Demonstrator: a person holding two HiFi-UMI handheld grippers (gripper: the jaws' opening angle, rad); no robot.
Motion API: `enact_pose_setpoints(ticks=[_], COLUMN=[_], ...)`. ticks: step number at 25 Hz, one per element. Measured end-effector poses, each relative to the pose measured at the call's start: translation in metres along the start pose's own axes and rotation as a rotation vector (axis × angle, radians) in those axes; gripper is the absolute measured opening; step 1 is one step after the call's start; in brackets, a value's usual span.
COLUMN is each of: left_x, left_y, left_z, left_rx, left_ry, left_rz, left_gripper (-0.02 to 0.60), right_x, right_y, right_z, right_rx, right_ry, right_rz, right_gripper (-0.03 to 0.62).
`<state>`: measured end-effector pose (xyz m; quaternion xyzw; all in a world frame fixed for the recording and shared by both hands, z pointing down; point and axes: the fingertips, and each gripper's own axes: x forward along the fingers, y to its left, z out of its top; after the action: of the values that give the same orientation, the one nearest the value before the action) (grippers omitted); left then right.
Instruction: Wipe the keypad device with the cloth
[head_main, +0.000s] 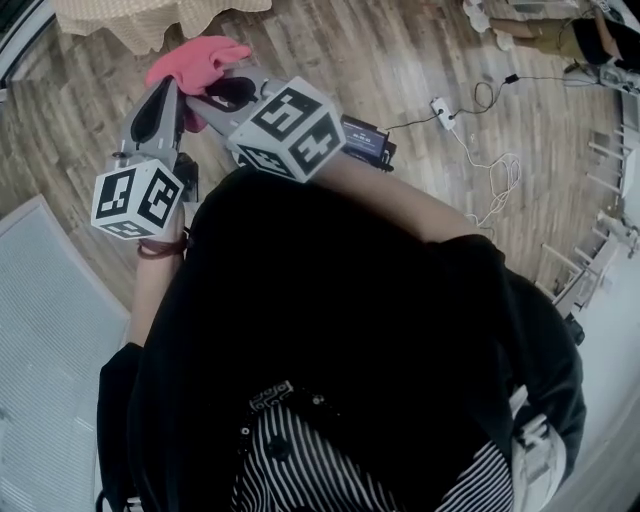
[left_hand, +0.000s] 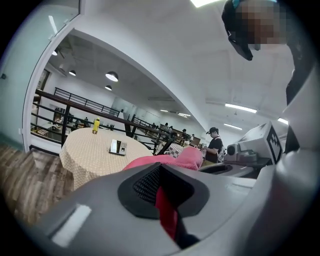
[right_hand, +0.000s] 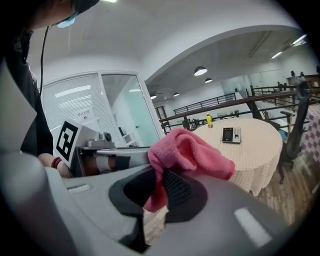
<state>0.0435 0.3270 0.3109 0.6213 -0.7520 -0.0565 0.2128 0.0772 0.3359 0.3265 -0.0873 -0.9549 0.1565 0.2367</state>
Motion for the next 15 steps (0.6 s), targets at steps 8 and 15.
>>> enact_pose_setpoints(ticks=[8, 15], left_x=[-0.027, -0.039], left_y=[0.037, 0.041], left_z=[0.005, 0.003], left_rx=[-0.038, -0.047], left_ry=[-0.042, -0.061], left_rz=[0.02, 0.028], left_gripper=[0.003, 0.003], right_x=[0.035, 0.039], right_y=[0.026, 0.037], right_z=[0.007, 0.003], right_rx=[-0.048, -0.057], right_ry=[0.031, 0.044], right_rz=[0.028, 0.036], right_gripper=[0.048, 0.048])
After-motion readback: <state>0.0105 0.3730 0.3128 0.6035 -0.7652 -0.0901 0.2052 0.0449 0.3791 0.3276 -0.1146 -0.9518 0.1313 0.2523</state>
